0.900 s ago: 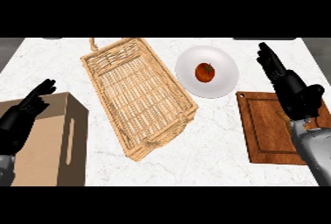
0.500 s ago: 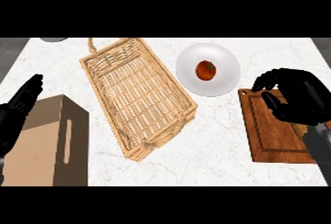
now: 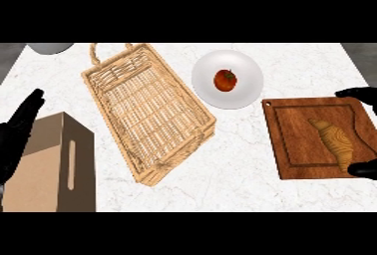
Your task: Pick the croissant from the cutting board and place it in the basket
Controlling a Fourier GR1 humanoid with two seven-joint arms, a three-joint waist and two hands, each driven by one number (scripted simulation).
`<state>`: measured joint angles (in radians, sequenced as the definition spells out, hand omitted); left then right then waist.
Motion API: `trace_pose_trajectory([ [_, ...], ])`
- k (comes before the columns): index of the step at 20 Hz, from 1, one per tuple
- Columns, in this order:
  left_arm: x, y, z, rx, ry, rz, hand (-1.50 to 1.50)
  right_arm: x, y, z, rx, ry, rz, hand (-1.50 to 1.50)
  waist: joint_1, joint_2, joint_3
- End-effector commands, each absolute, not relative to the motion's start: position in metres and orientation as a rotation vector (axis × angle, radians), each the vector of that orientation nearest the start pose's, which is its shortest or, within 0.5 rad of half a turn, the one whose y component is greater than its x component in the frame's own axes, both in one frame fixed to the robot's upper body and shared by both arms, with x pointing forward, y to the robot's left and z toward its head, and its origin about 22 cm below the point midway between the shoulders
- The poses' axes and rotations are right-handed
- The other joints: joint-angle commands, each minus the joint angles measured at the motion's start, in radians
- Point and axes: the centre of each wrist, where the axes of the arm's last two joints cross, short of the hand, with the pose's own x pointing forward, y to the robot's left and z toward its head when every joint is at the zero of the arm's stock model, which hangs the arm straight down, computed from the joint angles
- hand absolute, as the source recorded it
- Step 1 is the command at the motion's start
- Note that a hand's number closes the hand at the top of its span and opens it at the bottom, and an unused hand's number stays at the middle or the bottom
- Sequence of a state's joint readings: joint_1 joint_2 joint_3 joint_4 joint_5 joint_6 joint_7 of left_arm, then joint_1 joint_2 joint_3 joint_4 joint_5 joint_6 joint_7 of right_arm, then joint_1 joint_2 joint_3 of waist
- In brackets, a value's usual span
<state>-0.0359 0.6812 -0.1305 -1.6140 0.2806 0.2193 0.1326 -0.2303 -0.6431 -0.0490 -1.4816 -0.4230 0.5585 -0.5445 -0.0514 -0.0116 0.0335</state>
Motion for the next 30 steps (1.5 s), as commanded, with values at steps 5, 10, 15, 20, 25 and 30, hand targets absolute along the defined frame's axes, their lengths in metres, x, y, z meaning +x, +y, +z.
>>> trace_pose_trajectory([
  [5, 0.247, 0.318, 0.054, 0.311, -1.37, -0.177, 0.0, 0.275, -0.431, 0.23, -0.173, -1.978, 1.19, -1.5, 0.001, 0.026, -0.033],
  [10, 0.254, 0.304, 0.061, 0.307, -1.395, -0.173, 0.0, 0.264, -0.44, 0.254, -0.145, -1.645, 1.494, -1.5, 0.007, 0.028, -0.031],
  [15, 0.259, 0.301, 0.052, 0.303, -1.379, -0.185, 0.0, 0.259, -0.45, 0.261, -0.085, -1.545, 1.589, -1.5, 0.016, 0.028, -0.032],
  [20, 0.268, 0.287, 0.049, 0.302, -1.382, -0.185, 0.0, 0.251, -0.465, 0.223, -0.066, -1.531, 1.572, -1.5, 0.014, 0.028, -0.031],
  [25, 0.269, 0.282, 0.051, 0.261, -1.382, -0.205, 0.0, 0.248, -0.483, 0.21, -0.131, -1.56, 1.54, -1.5, 0.044, 0.027, -0.031],
  [30, 0.269, 0.28, 0.043, 0.271, -1.37, -0.197, 0.0, 0.246, -0.498, 0.203, -0.209, -1.637, 1.458, -1.5, 0.043, 0.022, -0.033],
])
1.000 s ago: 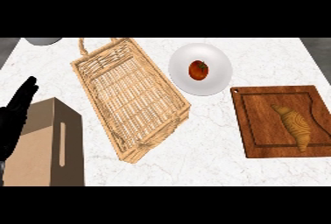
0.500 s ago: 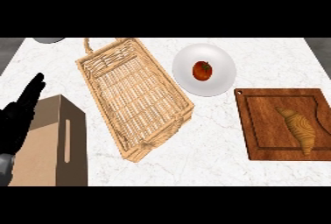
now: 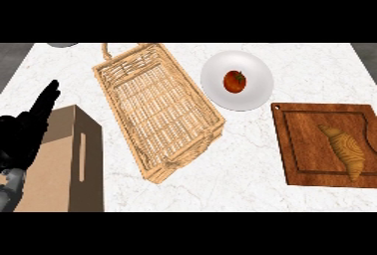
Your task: Pick the croissant from the cutting board and place it in the basket
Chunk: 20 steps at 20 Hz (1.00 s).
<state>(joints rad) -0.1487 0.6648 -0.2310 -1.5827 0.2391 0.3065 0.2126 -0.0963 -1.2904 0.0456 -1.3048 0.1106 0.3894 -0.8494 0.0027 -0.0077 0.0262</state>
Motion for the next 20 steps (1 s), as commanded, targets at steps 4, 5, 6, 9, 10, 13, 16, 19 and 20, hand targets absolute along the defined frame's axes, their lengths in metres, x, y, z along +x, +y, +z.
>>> trace_pose_trajectory([
  [4, 0.278, 0.287, 0.036, 0.268, -1.381, -0.217, 0.0, 0.253, -0.49, 0.182, -0.214, -1.618, 1.463, -1.5, -0.001, 0.026, -0.026],
  [5, 0.28, 0.29, 0.044, 0.287, -1.38, -0.219, 0.0, 0.251, -0.489, 0.16, -0.202, -1.615, 1.462, -1.5, 0.006, 0.025, -0.025],
  [6, 0.287, 0.288, 0.051, 0.268, -1.391, -0.221, 0.0, 0.259, -0.488, 0.176, -0.227, -1.605, 1.473, -1.5, 0.013, 0.026, -0.026],
  [9, 0.278, 0.284, 0.05, 0.256, -1.364, -0.232, 0.0, 0.256, -0.486, 0.152, -0.189, -1.584, 1.469, -1.5, 0.012, 0.019, -0.025],
  [10, 0.286, 0.285, 0.05, 0.263, -1.373, -0.216, 0.0, 0.258, -0.482, 0.141, -0.169, -1.588, 1.462, -1.5, 0.007, 0.023, -0.025],
  [13, 0.278, 0.278, 0.041, 0.246, -1.367, -0.226, 0.0, 0.265, -0.477, 0.135, -0.17, -1.582, 1.47, -1.5, 0.015, 0.022, -0.025],
  [16, 0.282, 0.281, 0.041, 0.252, -1.376, -0.209, 0.0, 0.272, -0.469, 0.132, -0.169, -1.581, 1.482, -1.5, 0.008, 0.02, -0.026],
  [19, 0.284, 0.267, 0.041, 0.247, -1.364, -0.203, 0.0, 0.267, -0.466, 0.097, -0.18, -1.599, 1.48, -1.5, -0.006, 0.019, -0.025],
  [20, 0.283, 0.271, 0.053, 0.257, -1.372, -0.234, 0.0, 0.275, -0.467, 0.106, -0.177, -1.575, 1.481, -1.5, 0.01, 0.017, -0.025],
])
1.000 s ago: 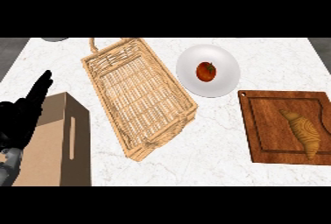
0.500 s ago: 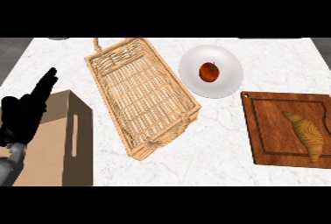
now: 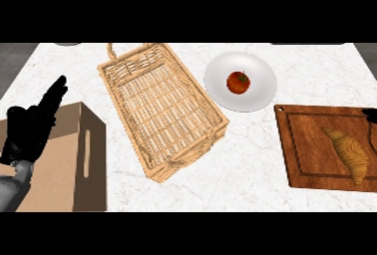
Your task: Pick the croissant from the cutting board and place it in the basket
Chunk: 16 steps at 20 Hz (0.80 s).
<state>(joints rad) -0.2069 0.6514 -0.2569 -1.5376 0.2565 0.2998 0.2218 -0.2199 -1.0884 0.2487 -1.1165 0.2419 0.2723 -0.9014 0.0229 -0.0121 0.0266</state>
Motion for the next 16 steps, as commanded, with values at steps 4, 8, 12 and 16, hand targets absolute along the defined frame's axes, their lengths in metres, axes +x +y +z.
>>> trace_pose_trajectory([
  [4, 0.278, 0.28, 0.03, 0.275, -1.372, -0.224, 0.0, 0.275, -0.461, 0.08, -0.17, -1.593, 1.483, -1.5, -0.016, 0.026, -0.026],
  [8, 0.283, 0.278, 0.038, 0.274, -1.353, -0.219, 0.0, 0.282, -0.461, 0.089, -0.158, -1.572, 1.51, -1.5, -0.021, 0.023, -0.026],
  [12, 0.28, 0.281, 0.034, 0.267, -1.373, -0.215, 0.0, 0.289, -0.46, 0.077, -0.177, -1.57, 1.487, -1.5, -0.011, 0.025, -0.026],
  [16, 0.29, 0.279, 0.042, 0.301, -1.382, -0.199, 0.0, 0.297, -0.44, 0.069, -0.139, -1.566, 1.517, -1.5, -0.025, 0.022, -0.027],
])
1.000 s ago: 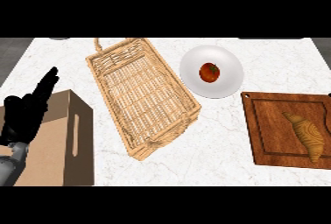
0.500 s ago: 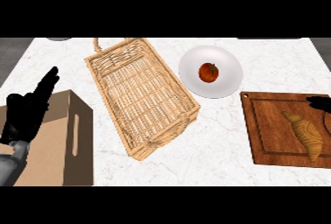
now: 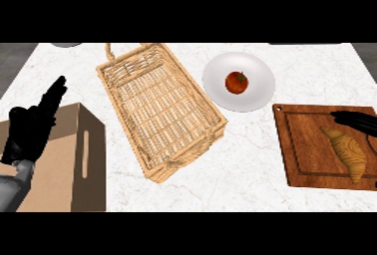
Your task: Pick the croissant from the cutting board and place it in the basket
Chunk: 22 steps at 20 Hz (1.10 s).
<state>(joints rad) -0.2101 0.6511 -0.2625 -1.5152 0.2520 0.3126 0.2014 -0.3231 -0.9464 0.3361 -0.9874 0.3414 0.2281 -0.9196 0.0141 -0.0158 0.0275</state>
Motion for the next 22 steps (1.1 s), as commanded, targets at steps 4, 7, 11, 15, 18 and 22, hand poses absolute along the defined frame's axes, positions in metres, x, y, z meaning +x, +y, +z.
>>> trace_pose_trajectory([
  [4, 0.288, 0.274, 0.043, 0.284, -1.372, -0.217, 0.0, 0.286, -0.441, 0.049, -0.137, -1.491, 1.552, -1.5, -0.023, 0.025, -0.027],
  [7, 0.281, 0.284, 0.04, 0.268, -1.36, -0.199, 0.0, 0.297, -0.442, 0.061, -0.136, -1.502, 1.521, -1.5, -0.014, 0.023, -0.028],
  [11, 0.287, 0.299, 0.047, 0.276, -1.355, -0.21, 0.0, 0.293, -0.443, 0.048, -0.128, -1.488, 1.532, -1.5, -0.019, 0.023, -0.028],
  [15, 0.277, 0.276, 0.045, 0.267, -1.358, -0.224, 0.0, 0.299, -0.437, 0.043, -0.141, -1.488, 1.515, -1.5, -0.011, 0.02, -0.027],
  [18, 0.287, 0.273, 0.035, 0.273, -1.368, -0.215, 0.0, 0.303, -0.433, 0.033, -0.141, -1.497, 1.513, -1.5, -0.017, 0.028, -0.027],
  [22, 0.278, 0.28, 0.04, 0.282, -1.36, -0.209, 0.0, 0.299, -0.434, 0.038, -0.168, -1.546, 1.609, 1.5, -0.017, 0.02, -0.027],
])
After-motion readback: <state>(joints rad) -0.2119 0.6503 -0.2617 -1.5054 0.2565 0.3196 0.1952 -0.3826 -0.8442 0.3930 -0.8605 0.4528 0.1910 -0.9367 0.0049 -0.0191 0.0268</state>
